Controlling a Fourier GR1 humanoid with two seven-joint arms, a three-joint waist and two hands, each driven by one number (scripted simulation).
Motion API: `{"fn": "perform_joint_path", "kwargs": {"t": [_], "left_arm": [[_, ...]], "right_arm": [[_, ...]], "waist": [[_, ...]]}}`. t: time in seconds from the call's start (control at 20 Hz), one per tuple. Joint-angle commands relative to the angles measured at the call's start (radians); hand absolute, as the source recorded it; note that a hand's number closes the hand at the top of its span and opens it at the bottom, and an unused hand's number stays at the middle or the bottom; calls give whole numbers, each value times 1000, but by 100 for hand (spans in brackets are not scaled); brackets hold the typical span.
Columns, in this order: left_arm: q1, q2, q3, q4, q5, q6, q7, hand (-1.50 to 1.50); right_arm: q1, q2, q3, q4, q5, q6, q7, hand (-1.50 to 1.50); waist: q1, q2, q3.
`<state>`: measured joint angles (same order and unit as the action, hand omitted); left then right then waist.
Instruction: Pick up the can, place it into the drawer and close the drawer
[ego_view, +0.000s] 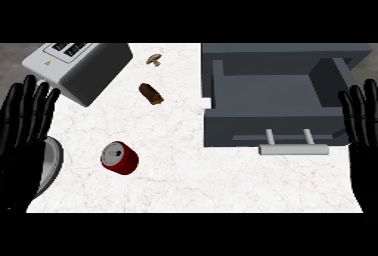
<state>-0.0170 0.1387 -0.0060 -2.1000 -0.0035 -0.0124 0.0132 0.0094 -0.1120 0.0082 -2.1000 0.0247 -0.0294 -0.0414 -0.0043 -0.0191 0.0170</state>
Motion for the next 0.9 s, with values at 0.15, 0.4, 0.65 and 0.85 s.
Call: {"fn": "perform_joint_path", "kwargs": {"t": [0.15,0.4,0.65,0.85], "left_arm": [[6,57,-109,-27,270,-290,-65,-150],[132,214,-136,22,357,-442,105,-150],[139,295,-11,28,498,-537,135,-150],[125,317,50,26,566,-579,198,-150]], "right_arm": [[13,12,-5,-4,-7,-2,-25,-150],[88,21,8,65,13,-35,187,-150],[95,-14,-58,4,-60,0,251,-150],[153,4,-53,-12,-52,13,218,-150]], "waist": [[-8,17,-19],[10,19,-19],[4,18,-17],[4,18,-17]]}}
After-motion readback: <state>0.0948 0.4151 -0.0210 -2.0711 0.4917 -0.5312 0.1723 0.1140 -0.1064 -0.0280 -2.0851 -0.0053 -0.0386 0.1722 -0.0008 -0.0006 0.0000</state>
